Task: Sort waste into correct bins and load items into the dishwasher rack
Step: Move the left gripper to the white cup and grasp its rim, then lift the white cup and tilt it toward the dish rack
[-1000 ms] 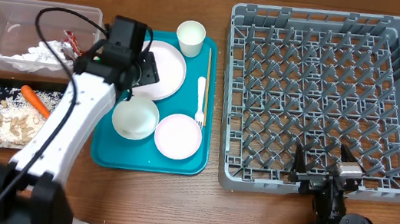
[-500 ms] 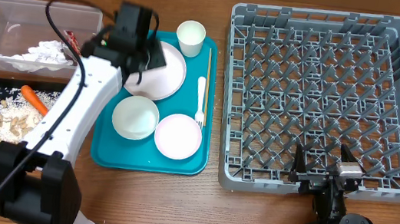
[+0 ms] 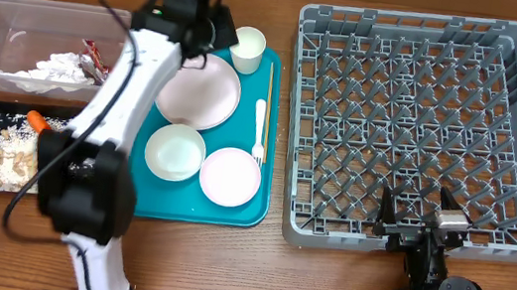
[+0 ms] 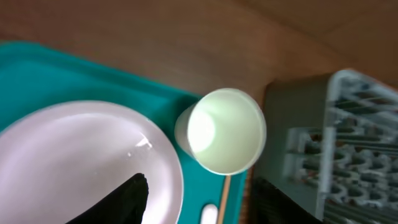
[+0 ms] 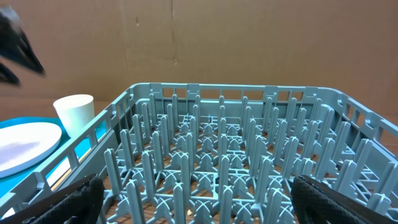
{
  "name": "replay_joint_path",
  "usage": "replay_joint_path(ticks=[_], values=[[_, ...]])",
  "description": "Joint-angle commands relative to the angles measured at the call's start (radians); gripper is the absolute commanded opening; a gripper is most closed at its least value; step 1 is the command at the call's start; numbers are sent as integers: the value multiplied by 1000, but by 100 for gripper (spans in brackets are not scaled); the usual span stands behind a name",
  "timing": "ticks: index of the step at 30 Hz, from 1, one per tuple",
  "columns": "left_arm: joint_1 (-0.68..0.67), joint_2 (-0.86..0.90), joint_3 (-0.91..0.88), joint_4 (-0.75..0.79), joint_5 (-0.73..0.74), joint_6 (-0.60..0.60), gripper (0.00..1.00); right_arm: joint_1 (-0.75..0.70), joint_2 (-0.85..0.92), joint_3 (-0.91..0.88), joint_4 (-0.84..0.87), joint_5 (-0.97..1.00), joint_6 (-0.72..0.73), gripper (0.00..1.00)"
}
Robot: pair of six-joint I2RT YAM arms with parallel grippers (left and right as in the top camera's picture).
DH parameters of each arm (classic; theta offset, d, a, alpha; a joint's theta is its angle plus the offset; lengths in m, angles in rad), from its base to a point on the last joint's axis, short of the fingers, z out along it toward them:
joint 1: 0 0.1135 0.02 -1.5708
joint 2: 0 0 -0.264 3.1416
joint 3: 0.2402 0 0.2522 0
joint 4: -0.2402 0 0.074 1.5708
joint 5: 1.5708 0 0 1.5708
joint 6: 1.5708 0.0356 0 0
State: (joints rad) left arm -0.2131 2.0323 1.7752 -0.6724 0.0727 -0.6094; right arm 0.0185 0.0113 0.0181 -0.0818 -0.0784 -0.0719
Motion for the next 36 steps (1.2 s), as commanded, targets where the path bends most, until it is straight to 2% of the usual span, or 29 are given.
replay_joint_path(ticks=[1,6,17,18,21,23,28,29,31,35,36], values=[[-17,75,8,47,16,-51,56,-5,-8,-10,5,-2,-4,100],[-18,123,8,102,52,-81,57,-5,-8,-10,5,-2,-4,100],[-18,186,8,117,14,-95,58,-5,-8,-10,5,-2,-4,100],[-18,188,8,116,14,-95,57,-5,-8,-10,5,-2,-4,100],[-18,188,8,119,14,-99,41,-5,-8,-10,5,-2,-4,100],[-17,188,8,125,14,-115,34,-5,-8,-10,5,-2,-4,100],[-18,188,8,124,14,-124,33,-5,-8,-10,5,-2,-4,100],[-18,188,8,123,14,-124,30,-5,-8,-10,5,-2,-4,100],[-18,188,8,123,14,-124,18,-5,-8,-10,5,-2,-4,100],[-18,188,8,124,14,-124,17,-5,-8,-10,5,-2,-4,100],[-18,188,8,124,14,-124,11,-5,-8,-10,5,-2,-4,100]])
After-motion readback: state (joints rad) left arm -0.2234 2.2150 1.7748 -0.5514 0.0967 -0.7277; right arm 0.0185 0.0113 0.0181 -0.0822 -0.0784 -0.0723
